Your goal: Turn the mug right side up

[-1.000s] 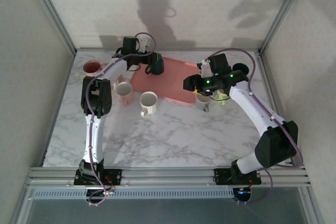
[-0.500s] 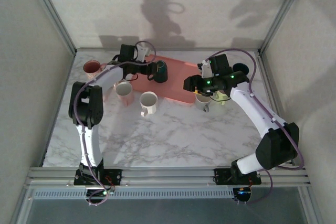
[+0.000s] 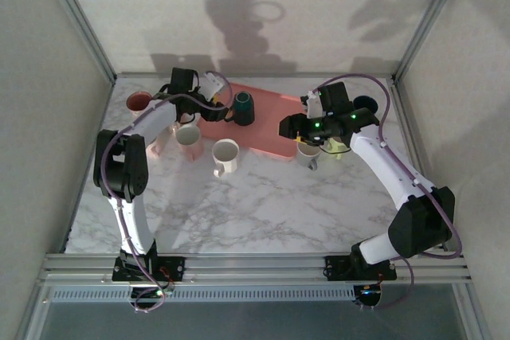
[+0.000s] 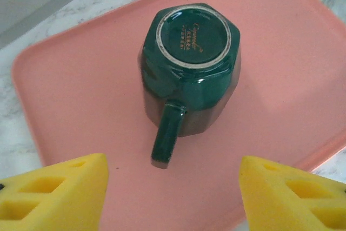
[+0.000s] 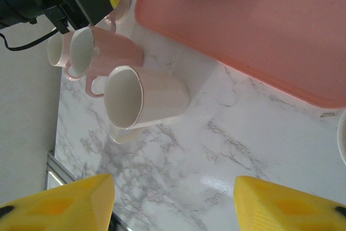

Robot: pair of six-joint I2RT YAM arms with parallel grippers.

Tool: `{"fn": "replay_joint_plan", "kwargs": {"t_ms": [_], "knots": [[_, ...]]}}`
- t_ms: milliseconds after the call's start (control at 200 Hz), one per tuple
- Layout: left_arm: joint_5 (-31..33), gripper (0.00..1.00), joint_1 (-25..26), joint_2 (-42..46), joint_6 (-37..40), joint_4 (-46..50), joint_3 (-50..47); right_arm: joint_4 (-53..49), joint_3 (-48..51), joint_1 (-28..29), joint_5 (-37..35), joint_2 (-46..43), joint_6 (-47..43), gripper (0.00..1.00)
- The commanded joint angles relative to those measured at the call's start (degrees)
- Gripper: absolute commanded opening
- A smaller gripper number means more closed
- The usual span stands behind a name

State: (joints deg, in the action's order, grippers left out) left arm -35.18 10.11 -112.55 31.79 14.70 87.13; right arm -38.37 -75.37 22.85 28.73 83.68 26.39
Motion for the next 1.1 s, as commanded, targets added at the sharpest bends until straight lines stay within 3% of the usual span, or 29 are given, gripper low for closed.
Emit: {"fn": "replay_joint_plan", "kwargs": {"t_ms": [0,661,1097], "knots": [[0.53,0.65,-0.09,-1.8,10.58,1.45,0.78,-0.16,0.36,-0.31,0.49,-1.85,0.41,0.61],[3.05,0.58,2.72,-12.9,13.4,8.43,12.23,-0.04,-1.85,-0.29,1.57,1.38,0.52,0.61],[3.43,0.38,3.0,-16.99,15.22,13.69,17.5,-0.15,-1.71,-1.04,2.06,1.75,-0.16,0.62]]}}
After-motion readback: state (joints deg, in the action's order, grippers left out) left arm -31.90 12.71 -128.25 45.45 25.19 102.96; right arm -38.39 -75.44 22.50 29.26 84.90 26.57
